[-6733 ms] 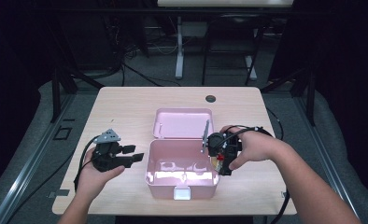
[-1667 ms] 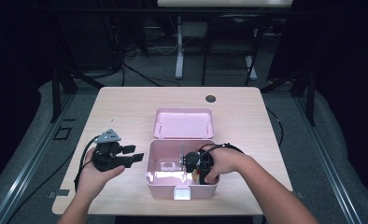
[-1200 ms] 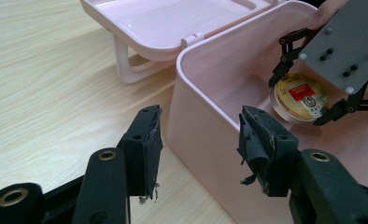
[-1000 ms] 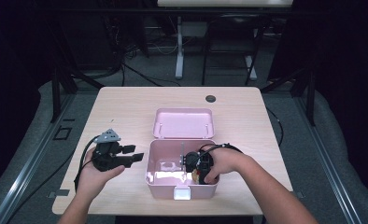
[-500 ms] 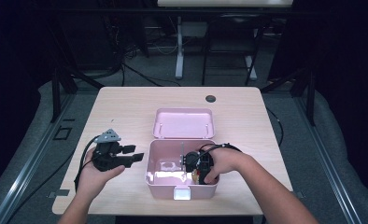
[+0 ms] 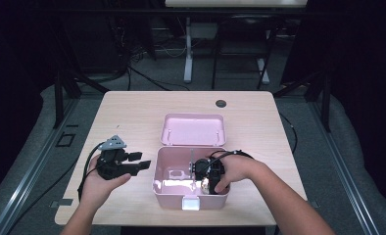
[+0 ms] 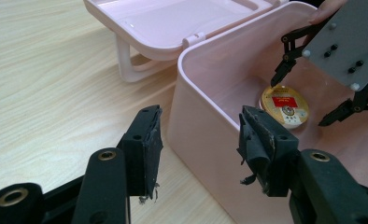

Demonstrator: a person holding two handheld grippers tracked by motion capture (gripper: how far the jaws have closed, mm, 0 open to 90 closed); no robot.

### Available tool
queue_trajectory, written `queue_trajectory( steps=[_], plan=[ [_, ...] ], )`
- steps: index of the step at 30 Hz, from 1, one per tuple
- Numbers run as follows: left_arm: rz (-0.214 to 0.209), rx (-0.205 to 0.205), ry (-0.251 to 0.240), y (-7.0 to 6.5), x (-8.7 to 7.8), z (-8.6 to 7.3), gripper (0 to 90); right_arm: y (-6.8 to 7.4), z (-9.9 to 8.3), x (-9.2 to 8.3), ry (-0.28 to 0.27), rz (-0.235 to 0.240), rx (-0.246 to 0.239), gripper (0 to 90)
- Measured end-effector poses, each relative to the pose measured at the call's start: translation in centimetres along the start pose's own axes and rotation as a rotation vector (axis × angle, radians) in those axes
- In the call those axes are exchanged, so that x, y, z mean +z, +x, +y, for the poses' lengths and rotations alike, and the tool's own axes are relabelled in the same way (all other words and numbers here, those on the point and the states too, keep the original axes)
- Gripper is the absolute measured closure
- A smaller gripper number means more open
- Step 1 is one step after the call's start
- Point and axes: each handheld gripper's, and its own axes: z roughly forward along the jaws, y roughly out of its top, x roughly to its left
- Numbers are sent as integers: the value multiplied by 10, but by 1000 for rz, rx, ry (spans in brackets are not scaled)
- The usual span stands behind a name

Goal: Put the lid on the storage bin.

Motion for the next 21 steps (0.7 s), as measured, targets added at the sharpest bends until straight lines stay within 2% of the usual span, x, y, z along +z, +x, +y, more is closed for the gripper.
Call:
queue_trajectory(
  steps=[7,10,15,18,21],
  plan=[
    [2,-5,-4,-1,1,0,489,3,0,-12,6,-31,-11,176],
    [-2,4,2,-2,2,0,489,3,0,-21,-13,-21,-5,178],
    [-5,4,6,-3,3,0,489,5,-1,-34,-24,-32,-10,163],
    [-4,2,3,-3,2,0,488,6,0,-41,-48,-20,4,148],
    [-8,2,7,-3,2,0,493,7,-1,-49,-44,-30,13,148]
  ],
)
